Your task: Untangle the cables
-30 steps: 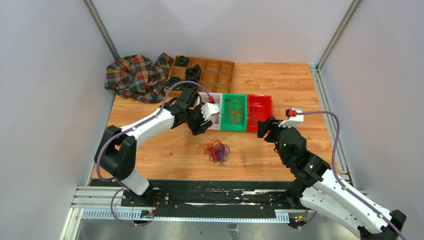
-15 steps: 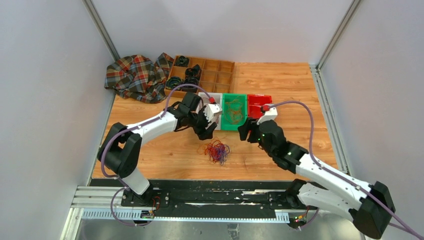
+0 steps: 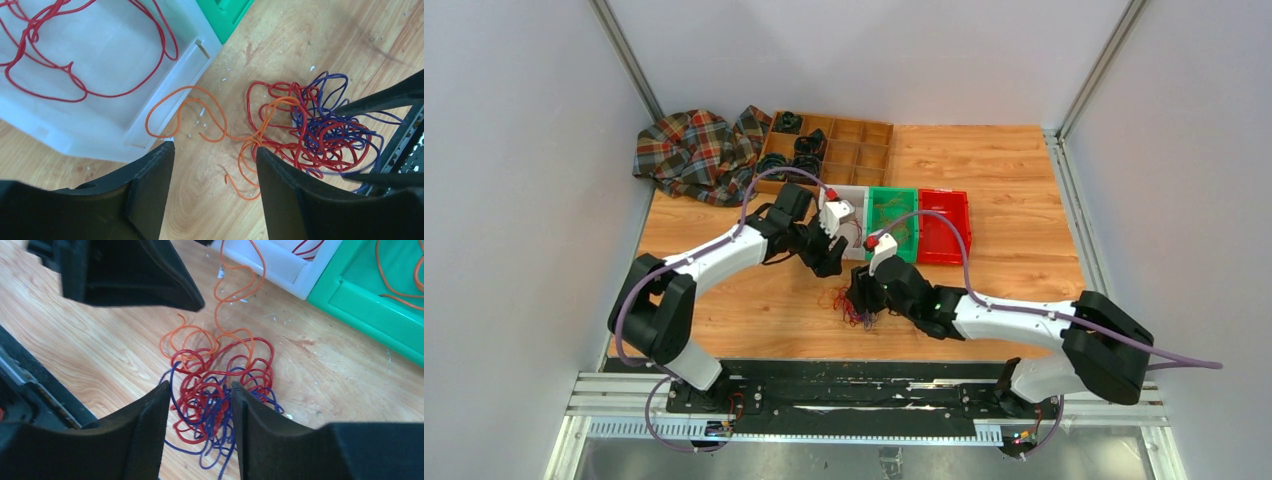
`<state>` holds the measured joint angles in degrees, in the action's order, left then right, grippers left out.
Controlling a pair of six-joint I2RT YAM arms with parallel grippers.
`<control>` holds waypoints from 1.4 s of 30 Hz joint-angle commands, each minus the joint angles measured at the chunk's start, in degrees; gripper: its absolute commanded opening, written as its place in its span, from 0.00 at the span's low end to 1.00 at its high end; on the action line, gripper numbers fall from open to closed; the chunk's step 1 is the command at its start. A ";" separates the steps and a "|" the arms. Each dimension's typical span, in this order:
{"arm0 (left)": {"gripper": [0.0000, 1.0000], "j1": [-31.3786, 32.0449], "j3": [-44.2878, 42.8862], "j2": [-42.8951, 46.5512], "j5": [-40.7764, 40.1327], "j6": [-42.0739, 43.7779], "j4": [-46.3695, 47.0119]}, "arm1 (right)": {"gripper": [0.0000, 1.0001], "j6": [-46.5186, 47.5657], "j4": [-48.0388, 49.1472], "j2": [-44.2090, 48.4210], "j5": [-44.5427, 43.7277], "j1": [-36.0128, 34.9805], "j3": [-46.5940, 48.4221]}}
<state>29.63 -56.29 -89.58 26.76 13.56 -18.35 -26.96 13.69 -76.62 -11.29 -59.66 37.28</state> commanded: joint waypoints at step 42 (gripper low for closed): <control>0.53 7.45 -5.75 -10.66 -6.46 16.60 -8.40 | 0.04 -6.05 -13.84 23.51 -8.09 -1.34 -19.51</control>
<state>35.31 -60.75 -98.72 25.54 27.97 -25.93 -32.21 1.78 -53.65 -17.72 -60.25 17.69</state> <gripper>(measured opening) 0.539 0.068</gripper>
